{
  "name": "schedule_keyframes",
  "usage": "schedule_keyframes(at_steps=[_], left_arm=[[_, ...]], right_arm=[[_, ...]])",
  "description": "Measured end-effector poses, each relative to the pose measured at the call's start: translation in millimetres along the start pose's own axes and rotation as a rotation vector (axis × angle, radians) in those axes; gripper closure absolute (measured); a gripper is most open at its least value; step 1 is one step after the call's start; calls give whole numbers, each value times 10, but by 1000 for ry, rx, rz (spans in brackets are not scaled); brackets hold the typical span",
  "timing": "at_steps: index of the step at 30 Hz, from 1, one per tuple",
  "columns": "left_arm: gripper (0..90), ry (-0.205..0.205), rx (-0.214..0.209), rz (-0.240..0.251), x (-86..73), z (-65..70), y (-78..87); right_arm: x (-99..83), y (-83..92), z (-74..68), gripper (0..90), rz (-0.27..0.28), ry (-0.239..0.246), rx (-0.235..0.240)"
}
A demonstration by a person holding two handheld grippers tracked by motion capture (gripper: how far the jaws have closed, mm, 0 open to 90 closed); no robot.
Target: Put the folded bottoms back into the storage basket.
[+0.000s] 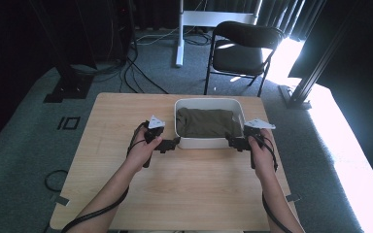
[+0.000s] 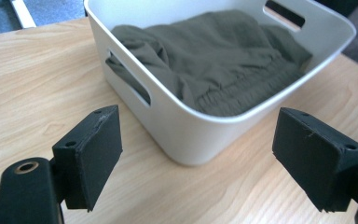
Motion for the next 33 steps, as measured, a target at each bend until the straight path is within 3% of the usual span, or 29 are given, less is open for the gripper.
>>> schedule_keyframes(at_steps=[3, 13, 19, 22, 29, 33], left_arm=[[173, -10, -1, 0, -39, 5, 23], [174, 19, -16, -2, -275, 10, 102], [174, 15, 1, -18, -420, -17, 139], [173, 1, 14, -24, -508, -29, 150], [174, 7, 11, -49, -660, -31, 161], [174, 10, 30, -55, -730, -59, 199]], right_arm=[[-33, 25, -5, 140, 2, 1, 0], [-270, 136, -17, 140, -5, 4, 0], [-430, 208, -11, 140, 6, 6, -19], [-566, 218, 9, 140, -19, 3, -31], [-764, 190, 52, 140, -60, -22, -40], [-865, 198, 58, 140, -82, -21, -45]])
Point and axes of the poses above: each handheld gripper's, and its own axes: y roughly backward along the jaws, x roughly out of its top, z roughly to its right, the point moved 1 cm from there along -y, roughly forward along the jaws, and after that the axes turned 4 degrees about x, right-handed, at the moved point
